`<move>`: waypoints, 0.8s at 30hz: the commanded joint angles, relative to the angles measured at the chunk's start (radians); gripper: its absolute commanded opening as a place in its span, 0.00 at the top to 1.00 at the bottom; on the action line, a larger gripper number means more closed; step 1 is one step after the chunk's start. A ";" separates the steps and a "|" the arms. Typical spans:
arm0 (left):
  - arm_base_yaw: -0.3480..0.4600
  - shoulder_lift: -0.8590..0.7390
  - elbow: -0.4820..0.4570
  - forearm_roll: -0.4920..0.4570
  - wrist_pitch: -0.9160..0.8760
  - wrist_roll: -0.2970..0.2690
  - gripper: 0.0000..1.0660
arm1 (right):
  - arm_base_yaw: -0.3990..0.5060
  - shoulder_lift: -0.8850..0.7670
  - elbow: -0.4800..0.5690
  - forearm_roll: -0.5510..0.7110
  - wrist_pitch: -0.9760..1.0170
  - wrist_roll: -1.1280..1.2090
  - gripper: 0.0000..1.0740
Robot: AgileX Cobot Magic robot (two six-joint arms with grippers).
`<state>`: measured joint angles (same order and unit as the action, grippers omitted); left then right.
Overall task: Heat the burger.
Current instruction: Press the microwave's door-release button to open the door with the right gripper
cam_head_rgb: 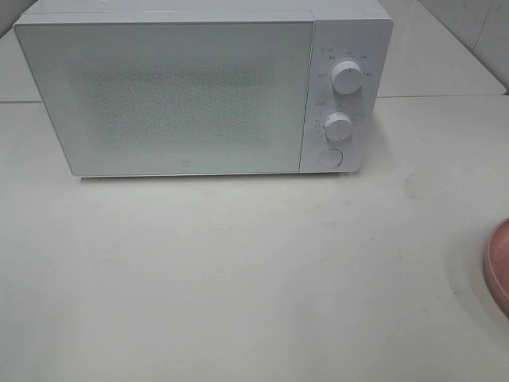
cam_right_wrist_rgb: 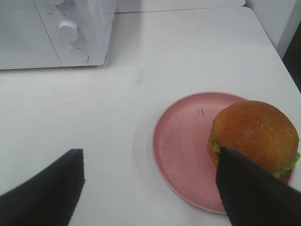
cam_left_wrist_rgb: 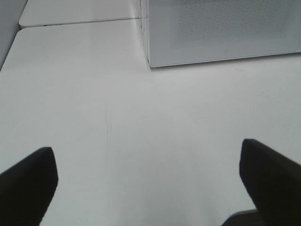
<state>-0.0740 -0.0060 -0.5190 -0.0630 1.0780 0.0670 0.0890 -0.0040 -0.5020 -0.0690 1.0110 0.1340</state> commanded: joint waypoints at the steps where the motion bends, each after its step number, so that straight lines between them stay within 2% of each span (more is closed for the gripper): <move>1: -0.003 -0.021 0.003 -0.004 -0.010 0.001 0.08 | -0.003 -0.019 0.000 -0.004 -0.012 -0.003 0.29; 17: -0.003 -0.021 0.003 -0.004 -0.010 0.001 0.08 | -0.003 0.213 -0.028 -0.010 -0.074 -0.003 0.29; 24: -0.003 -0.021 0.003 -0.004 -0.010 0.001 0.08 | -0.003 0.262 -0.028 -0.010 -0.136 -0.003 0.29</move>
<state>-0.0740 -0.0060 -0.5190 -0.0630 1.0780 0.0670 0.0890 0.2560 -0.5210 -0.0700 0.8940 0.1340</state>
